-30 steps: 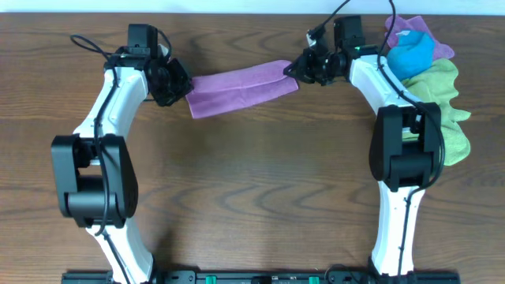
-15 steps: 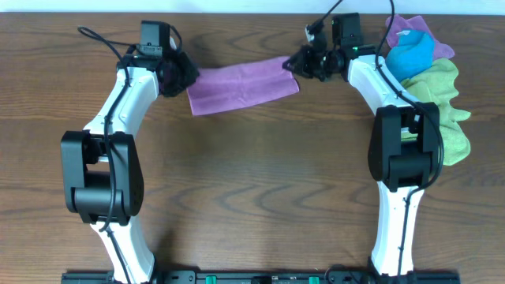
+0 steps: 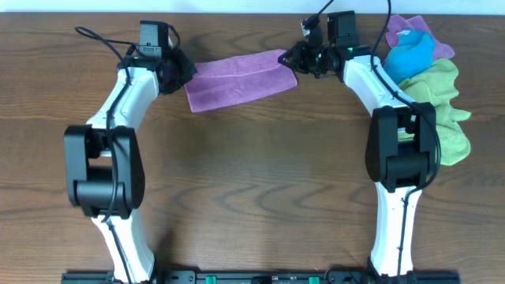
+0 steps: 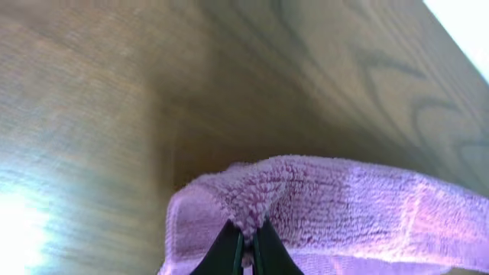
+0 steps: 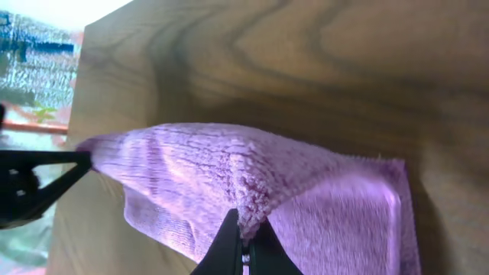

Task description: Fold the cloth

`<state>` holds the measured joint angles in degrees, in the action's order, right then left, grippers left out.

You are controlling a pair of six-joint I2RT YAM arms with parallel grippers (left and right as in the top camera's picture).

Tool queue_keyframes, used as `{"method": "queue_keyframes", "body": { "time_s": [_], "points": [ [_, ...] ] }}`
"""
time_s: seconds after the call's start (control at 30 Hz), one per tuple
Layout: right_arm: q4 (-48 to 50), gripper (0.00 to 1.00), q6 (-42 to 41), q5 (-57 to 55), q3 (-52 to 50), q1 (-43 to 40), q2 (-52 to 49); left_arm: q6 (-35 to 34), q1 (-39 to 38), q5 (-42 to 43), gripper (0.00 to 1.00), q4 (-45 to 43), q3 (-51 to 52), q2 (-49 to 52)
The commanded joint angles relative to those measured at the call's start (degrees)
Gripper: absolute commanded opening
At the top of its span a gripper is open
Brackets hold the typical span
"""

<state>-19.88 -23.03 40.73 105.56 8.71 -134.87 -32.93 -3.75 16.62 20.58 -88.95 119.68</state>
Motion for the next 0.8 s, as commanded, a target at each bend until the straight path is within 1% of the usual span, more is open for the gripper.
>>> {"method": "queue_keyframes", "body": {
  "time_s": [0.0,0.07,0.17,0.27,0.33,0.47,0.57,0.77],
  "points": [
    [1.0,0.01,-0.7,-3.5,0.5,0.3,-0.5,0.5,0.3,4.2,0.06,-3.8,-0.3,3.5],
    [1.8,0.01,-0.7,-5.0,0.5,0.3,-0.5,0.2,0.3,4.9,0.06,-6.0,-0.3,4.3],
    [3.4,0.01,-0.7,-6.0,0.5,0.3,-0.5,0.1,0.4,4.5,0.06,-6.5,-0.4,4.6],
    [1.5,0.01,-0.7,-3.7,0.5,0.3,-0.5,0.2,0.8,6.1,0.06,-4.0,-0.4,4.2],
    [-0.5,0.01,-0.7,-0.9,0.5,0.3,-0.5,0.2,0.9,8.8,0.06,-3.1,-0.5,3.7],
    [-4.5,0.01,-0.7,-0.2,0.5,0.2,-0.5,0.2,1.1,7.2,0.06,-0.4,-0.5,2.9],
    [-7.2,0.01,-0.5,-0.6,0.5,-0.2,-0.5,0.7,1.2,7.1,0.06,4.3,-0.5,2.9],
    [-7.5,0.02,-0.8,0.8,0.5,-1.3,-0.5,0.6,1.4,8.6,0.06,5.8,-0.6,2.7]
  ]
}}
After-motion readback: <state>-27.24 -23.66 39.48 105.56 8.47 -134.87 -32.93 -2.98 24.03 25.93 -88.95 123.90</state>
